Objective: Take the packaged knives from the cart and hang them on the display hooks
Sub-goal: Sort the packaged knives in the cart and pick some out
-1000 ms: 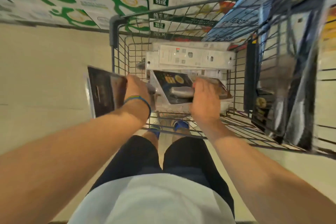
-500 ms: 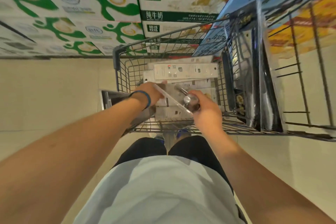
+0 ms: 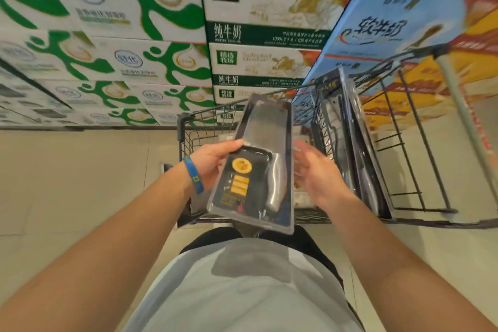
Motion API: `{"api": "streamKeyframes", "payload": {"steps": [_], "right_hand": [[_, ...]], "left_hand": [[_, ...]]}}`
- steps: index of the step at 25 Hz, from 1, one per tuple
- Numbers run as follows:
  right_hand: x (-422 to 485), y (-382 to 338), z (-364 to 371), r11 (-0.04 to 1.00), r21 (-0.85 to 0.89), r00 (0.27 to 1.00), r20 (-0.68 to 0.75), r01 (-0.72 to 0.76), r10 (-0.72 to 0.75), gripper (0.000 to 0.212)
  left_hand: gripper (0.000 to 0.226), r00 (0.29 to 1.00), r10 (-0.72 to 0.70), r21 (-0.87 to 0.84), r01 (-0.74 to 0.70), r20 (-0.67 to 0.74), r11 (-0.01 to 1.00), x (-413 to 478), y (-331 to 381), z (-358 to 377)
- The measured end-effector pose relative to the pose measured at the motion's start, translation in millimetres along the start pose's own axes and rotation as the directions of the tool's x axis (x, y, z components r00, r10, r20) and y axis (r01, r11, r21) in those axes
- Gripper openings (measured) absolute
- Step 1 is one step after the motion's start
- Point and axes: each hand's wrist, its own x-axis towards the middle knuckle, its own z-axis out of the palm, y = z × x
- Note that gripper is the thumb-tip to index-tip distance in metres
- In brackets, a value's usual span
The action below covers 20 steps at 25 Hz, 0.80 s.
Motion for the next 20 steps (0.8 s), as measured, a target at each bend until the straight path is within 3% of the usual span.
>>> {"api": "streamKeyframes", "payload": {"steps": [2,4,8,11,14,17,20], "right_hand": [[-6,-11,4,0.985,0.124,0.984,0.148,-0.120,0.101,0.051],[-9,-17,14,0.987,0.137,0.975,0.216,-0.078,0.048,0.040],[-11,-31,5,0.998,0.048,0.975,0.213,0.052,-0.061,0.028],[-21,-45,-23,0.988,-0.002,0.969,0.194,0.156,-0.152,0.032],[-31,-68,-57,0.931,-0.063,0.931,0.101,0.359,-0.352,0.027],[-43,-98,-114,0.810,-0.217,0.827,-0.025,0.544,-0.562,0.028],[-54,-115,-181,0.695,-0.374,0.681,-0.193,0.615,-0.706,0.011]], "left_hand": [[0.007,0.997,0.077,-0.011,-0.077,-0.002,0.997,-3,-6,5],[0.009,0.990,0.140,-0.030,-0.139,0.010,0.990,-5,-10,16],[0.025,0.975,0.223,-0.042,-0.222,0.025,0.974,-12,-8,51],[0.027,0.968,0.251,-0.072,-0.248,0.031,0.966,-10,-13,90],[0.023,0.945,0.312,0.009,-0.312,-0.099,0.950,8,-17,129],[0.016,0.925,0.253,0.250,-0.184,-0.285,0.951,30,-20,162],[0.034,0.935,0.075,0.358,0.058,-0.346,0.932,54,-35,187]]}}
